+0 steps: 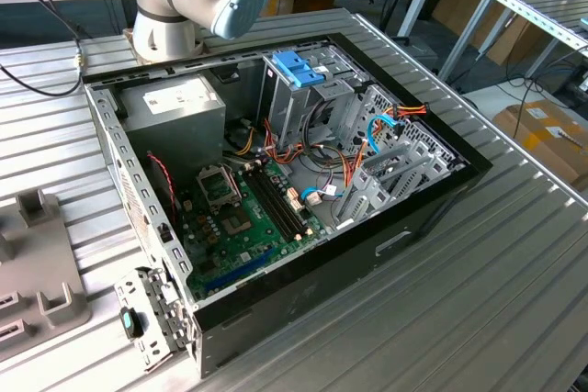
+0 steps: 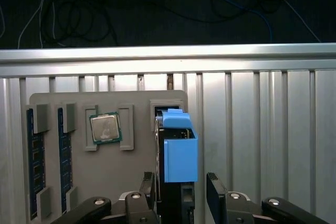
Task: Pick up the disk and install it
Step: 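Pick up the disk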
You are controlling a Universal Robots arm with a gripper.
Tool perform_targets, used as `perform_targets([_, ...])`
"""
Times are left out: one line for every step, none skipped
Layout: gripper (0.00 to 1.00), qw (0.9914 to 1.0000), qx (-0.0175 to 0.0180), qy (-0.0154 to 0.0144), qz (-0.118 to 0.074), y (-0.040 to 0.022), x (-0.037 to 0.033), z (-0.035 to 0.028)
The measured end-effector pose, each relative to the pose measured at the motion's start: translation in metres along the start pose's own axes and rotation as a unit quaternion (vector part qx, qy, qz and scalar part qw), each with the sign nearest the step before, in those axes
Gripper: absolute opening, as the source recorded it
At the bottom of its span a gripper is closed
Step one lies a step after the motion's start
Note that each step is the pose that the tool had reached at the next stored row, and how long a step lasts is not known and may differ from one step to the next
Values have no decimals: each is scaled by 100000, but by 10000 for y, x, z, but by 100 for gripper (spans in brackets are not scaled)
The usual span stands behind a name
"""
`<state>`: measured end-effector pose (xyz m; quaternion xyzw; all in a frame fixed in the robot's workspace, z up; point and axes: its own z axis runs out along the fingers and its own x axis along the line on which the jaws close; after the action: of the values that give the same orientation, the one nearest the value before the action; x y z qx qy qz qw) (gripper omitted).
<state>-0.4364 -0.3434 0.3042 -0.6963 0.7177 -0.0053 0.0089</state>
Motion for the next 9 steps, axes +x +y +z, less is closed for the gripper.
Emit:
perform_targets([51,100000,0,-1,-3,0,3,0])
perform_targets([51,100000,0,-2,2,0,4,0])
perform_targets([51,100000,-1,-2,2,0,11,0])
perform_targets([51,100000,-1,-1,0,-1,19,0])
perform_targets([51,100000,0,-2,2,-1,20,0])
perform_targets([51,100000,1,-3,0,-1,20,0])
perform_targets([51,100000,2,-3,4,-1,22,0])
perform_targets([51,100000,-1,-1,2,-1,22,0])
perform_targets([51,100000,1,-2,1,-1,24,0])
